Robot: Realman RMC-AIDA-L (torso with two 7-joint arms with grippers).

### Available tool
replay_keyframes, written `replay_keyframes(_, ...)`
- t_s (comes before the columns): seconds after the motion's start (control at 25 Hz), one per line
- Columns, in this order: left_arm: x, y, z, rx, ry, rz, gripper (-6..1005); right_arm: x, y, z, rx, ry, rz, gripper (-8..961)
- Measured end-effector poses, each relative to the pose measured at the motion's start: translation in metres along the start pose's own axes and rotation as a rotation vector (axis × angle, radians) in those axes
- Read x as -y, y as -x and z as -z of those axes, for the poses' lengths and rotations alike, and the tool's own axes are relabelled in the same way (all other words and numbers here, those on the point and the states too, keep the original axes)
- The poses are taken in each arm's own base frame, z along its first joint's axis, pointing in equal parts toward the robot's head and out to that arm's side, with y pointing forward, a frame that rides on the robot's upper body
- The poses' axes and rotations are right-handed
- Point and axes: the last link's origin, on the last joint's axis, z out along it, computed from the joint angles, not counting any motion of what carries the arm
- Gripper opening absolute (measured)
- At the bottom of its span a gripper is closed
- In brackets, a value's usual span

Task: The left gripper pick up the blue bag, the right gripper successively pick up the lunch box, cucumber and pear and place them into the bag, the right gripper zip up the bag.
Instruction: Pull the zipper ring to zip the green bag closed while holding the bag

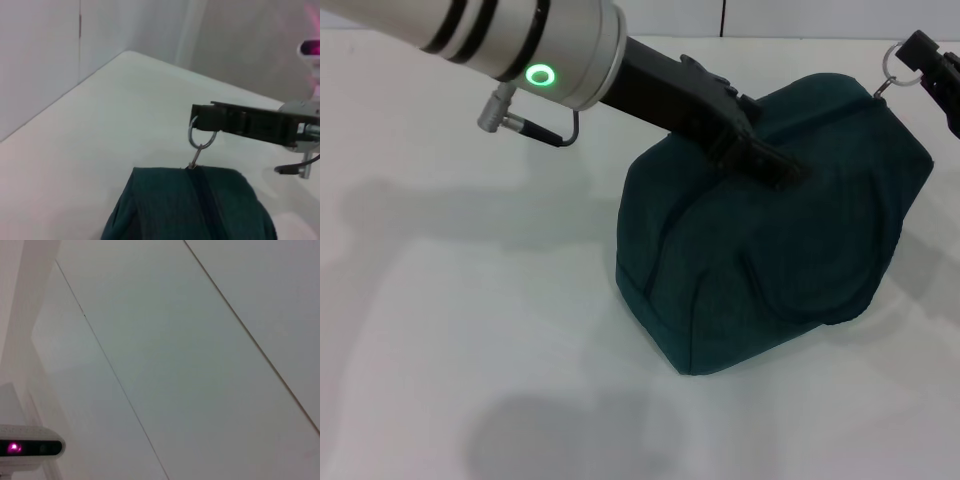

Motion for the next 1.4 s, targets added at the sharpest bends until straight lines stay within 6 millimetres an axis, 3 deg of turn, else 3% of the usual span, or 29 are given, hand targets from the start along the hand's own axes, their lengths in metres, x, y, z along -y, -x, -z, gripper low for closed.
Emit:
replay_keyframes(0.56, 0.009, 0.009, -0.003, -0.025, -0.066, -0.029, 853, 0.001, 0.000, -0.002, -0.001, 0.001, -0.008, 18)
replay_keyframes(0.76, 0.008, 0.012, -0.004, -0.027, -0.067, -0.038, 662, 0.001, 0.000, -0.002, 0.000, 0.001, -0.011, 18)
replay_keyframes(1.4, 0.004, 0.010, -0.005, -0.021, -0.056, -0.096, 189, 0.001, 0.000, 0.001, 0.004, -0.007, -0.016, 18)
